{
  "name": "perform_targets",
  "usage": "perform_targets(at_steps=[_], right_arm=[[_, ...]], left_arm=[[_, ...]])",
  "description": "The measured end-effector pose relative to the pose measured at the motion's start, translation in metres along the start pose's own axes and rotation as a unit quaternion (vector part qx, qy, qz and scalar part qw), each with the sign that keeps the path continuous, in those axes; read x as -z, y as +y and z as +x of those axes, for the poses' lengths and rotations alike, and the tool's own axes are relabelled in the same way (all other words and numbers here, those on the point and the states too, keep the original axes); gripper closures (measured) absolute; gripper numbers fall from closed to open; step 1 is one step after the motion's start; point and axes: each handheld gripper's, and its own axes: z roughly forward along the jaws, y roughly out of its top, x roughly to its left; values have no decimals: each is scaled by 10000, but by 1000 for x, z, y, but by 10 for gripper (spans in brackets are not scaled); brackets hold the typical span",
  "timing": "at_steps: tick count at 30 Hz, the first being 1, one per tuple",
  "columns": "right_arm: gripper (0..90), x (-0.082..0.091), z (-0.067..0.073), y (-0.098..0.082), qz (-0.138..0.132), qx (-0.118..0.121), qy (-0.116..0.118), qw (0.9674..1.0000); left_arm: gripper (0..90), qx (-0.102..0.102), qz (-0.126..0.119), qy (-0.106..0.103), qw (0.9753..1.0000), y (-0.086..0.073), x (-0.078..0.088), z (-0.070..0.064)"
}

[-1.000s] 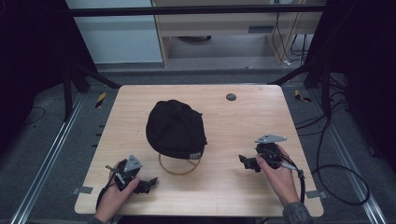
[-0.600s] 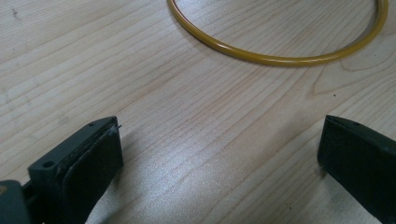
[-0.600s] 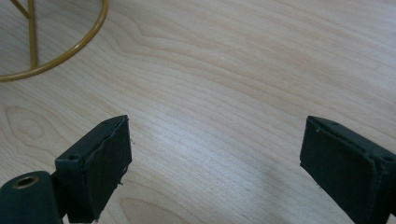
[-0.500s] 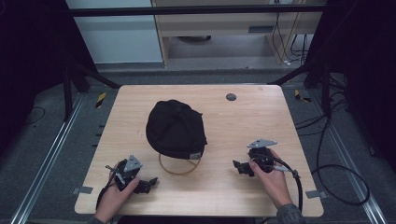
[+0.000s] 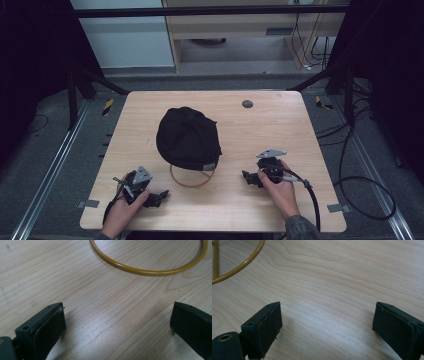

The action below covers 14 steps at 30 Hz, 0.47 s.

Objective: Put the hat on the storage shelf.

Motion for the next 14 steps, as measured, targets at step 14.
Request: perform_targets(at_steps=[14], right_arm=[[43,-5,9,-5,-115,211,-354,9991]], left_arm=[[0,-7,1,-7,10000,0,0,0]])
